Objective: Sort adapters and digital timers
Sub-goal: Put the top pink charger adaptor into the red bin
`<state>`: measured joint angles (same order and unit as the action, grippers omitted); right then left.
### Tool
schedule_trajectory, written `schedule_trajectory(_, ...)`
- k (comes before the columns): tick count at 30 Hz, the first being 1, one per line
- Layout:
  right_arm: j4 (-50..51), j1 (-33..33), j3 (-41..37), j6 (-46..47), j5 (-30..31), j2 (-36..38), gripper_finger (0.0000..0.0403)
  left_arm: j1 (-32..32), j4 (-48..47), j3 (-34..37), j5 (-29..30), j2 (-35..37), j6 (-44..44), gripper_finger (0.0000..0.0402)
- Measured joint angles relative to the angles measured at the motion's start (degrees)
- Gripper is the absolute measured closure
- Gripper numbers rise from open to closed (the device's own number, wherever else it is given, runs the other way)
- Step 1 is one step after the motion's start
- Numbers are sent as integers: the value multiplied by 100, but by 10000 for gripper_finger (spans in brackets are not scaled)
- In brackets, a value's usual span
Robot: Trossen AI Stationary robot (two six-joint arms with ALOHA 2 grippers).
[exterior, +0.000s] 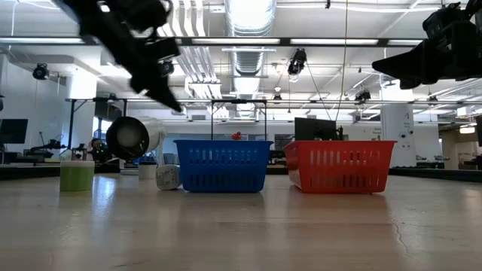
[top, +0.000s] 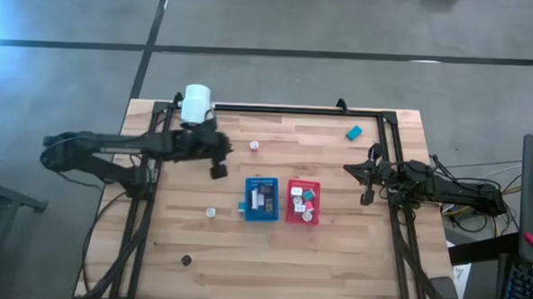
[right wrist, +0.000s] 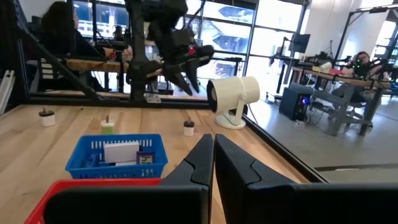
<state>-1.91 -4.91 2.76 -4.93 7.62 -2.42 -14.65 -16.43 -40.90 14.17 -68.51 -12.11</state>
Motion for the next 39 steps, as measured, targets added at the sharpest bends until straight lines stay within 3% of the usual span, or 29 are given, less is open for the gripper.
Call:
schedule_trajectory(2, 0, 0, -1, 4, -2, 0, 394, -158, -20, -496, -417, -456, -261, 295)
schedule_trajectory(6, 22, 0, 0, 31, -13, 0, 394, -585, -434, -1442, -1926, -1313, -587, 244)
schedule_trajectory(7, 46, 0, 0, 31, -15, 0, 394, -679, -568, -1654, -2026, -1546, -608, 235)
schedule_trajectory(16, 276, 0, -2, 46, -16, 2, 394, -1117, -1084, -2681, -2014, -2940, -1056, 209)
schedule_trajectory(23, 345, -3, -2, 42, -17, 0, 394, -1106, -1253, -2739, -1769, -3143, -1167, 200)
schedule_trajectory(33, 340, -2, -2, 106, -17, 0, 394, -1121, -1391, -2953, -1681, -3892, -1407, 116)
schedule_trajectory(39, 339, -2, -2, 22, -15, 0, 394, -1204, -1408, -3122, -1453, -4155, -1518, 105)
